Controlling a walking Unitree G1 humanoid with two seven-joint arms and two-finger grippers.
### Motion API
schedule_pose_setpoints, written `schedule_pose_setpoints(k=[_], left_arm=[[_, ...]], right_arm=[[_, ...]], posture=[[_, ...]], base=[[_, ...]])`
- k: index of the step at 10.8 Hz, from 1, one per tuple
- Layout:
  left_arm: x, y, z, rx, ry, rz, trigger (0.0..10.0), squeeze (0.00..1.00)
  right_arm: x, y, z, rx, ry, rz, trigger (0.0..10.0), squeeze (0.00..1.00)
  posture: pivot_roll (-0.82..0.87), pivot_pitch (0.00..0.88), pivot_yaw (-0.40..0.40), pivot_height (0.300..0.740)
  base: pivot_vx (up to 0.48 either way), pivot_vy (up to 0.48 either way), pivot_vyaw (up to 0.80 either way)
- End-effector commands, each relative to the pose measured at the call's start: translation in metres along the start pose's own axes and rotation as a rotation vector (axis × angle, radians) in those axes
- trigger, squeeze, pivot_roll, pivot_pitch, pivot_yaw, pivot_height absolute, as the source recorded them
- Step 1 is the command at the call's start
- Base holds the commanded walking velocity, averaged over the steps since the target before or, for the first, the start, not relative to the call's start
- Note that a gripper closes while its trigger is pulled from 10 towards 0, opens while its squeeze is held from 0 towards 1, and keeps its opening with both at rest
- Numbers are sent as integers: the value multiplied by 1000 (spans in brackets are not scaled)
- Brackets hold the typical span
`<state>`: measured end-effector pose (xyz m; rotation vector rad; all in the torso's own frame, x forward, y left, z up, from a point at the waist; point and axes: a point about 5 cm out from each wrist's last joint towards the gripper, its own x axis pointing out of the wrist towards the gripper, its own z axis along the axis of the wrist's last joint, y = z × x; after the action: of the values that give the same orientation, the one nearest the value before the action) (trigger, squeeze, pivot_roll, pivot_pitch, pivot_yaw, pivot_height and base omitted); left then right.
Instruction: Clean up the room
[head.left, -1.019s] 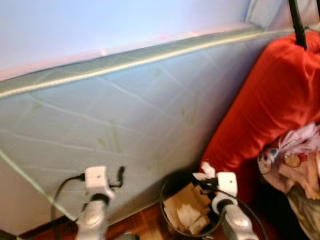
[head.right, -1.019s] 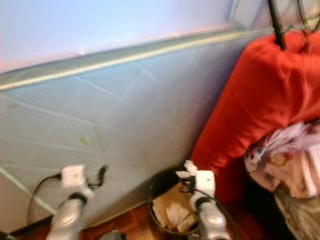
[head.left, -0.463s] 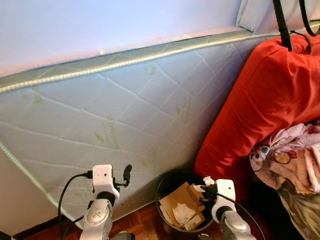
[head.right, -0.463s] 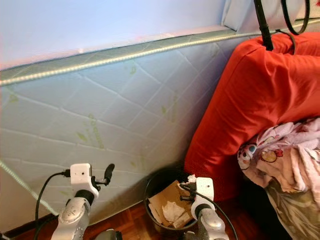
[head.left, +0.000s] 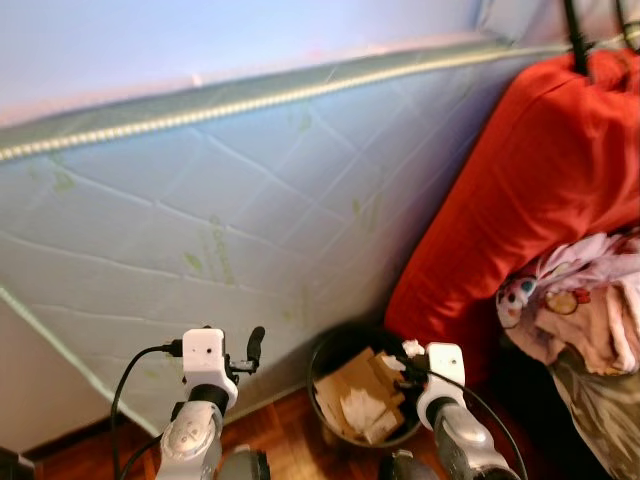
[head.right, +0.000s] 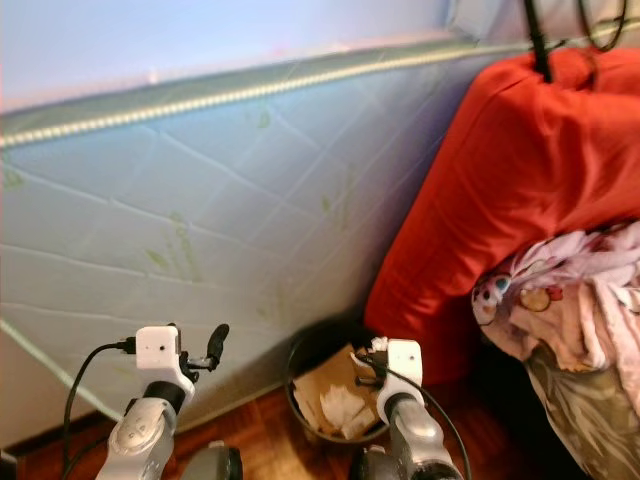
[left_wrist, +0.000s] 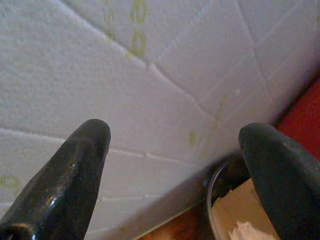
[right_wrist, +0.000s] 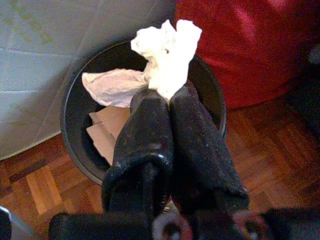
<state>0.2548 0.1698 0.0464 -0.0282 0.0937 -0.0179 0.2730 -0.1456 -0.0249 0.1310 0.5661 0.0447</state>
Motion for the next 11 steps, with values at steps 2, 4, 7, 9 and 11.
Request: schedule_pose_setpoints(k=[2,4,7,9,11], left_arm=[[-12,-1,5,33,10,-16,10000,0],[-22,2,12,45,5,-9,10000,0],[-33,1,19,52,8,-3,10000,0],[-43,-1,26,47,19,12,10000,0],[-44,0,31,49,14,24,10000,0]], right_arm=[[3,3,6,9,-3,4,10000,0],[6,5,14,2,-9,7,10000,0],[10,6,26,-8,-22,1,10000,0],[12,8,33,-10,-33,3,10000,0],[13,10,36,-12,-39,11,10000,0]], posture=[[153,192,-64,644],[166,227,-69,644],[173,266,-75,644],[188,300,-83,644],[196,312,-87,644]], base=[[0,0,0],[0,0,0],[0,0,0],[0,0,0],[0,0,0]])
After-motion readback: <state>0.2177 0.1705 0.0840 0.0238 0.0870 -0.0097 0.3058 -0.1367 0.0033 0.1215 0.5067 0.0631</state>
